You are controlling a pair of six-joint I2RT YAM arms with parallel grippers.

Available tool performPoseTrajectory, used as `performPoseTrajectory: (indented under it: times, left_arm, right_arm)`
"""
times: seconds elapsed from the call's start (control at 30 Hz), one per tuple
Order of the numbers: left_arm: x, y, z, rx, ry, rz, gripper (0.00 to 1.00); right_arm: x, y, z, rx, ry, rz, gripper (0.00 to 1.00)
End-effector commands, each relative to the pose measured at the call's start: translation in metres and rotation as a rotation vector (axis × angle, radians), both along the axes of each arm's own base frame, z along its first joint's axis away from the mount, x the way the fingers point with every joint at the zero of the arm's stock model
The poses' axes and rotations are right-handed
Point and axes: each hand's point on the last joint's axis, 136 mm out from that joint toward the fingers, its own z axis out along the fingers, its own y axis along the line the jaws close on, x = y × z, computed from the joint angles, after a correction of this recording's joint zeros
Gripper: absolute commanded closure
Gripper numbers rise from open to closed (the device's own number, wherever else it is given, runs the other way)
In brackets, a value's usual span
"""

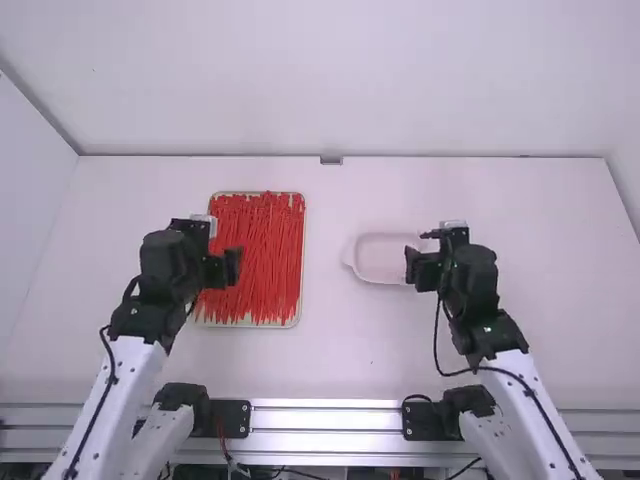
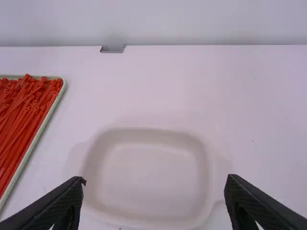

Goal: Fasten the cable tie

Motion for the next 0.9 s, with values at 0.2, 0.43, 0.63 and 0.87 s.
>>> performPoseTrajectory:
  times: [0.2,0.43,0.63,0.87]
  left_arm:
    - [0.018,-0.008,0.009,-0.066,0.057,0.014,0.09]
    - [0.029,-0.01,0.003,-0.072,0.108,0.012,0.03]
    - [0.033,-0.011,-0.003,-0.047,0.131,-0.014,0.01]
    - [0.038,-0.011,0.001,-0.046,0.106,-0.016,0.01]
  right_arm:
    - [0.022,0.016,0.005,0.013,0.041,0.023,0.09]
    - [0.036,0.026,-0.007,0.011,0.088,0.039,0.03]
    - [0.039,0.034,-0.016,0.022,0.121,0.067,0.01]
    - [0.035,0.039,-0.007,0.042,0.103,0.091,0.01]
